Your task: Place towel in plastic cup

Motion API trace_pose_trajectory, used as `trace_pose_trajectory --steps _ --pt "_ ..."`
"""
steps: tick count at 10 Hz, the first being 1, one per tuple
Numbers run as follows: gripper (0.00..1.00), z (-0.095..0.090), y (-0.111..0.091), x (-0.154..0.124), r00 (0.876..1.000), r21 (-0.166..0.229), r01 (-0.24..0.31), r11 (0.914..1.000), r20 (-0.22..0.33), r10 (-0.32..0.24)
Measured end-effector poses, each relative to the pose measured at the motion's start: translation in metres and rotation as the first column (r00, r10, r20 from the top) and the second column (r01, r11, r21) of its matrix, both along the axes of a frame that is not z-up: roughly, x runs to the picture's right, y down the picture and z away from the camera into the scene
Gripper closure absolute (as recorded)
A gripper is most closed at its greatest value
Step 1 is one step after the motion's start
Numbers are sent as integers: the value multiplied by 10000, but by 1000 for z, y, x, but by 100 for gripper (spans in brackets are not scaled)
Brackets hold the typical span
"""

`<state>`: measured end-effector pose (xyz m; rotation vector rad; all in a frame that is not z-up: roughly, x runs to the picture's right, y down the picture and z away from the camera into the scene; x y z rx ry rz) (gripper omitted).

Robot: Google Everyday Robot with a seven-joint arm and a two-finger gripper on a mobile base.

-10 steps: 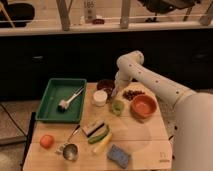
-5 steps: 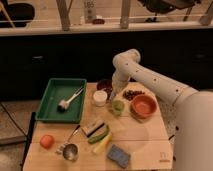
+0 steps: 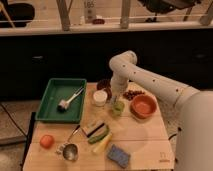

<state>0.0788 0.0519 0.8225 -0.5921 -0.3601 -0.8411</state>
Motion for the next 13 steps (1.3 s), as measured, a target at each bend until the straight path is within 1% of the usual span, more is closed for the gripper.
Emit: trace_pose_trajectory --steps 3,7,8,9,13 --pt "99 -8 8 5 9999 -186 11 9998 -142 -14" --pt "99 -9 12 9 9997 -246 -51 9997 -237 45" --pt "98 -8 12 9 9997 -259 -85 9996 -232 79" --pt "91 -7 12 9 9997 -286 -92 9995 -238 85" --pt "50 -3 13 9 9997 -384 -85 9992 -253 75"
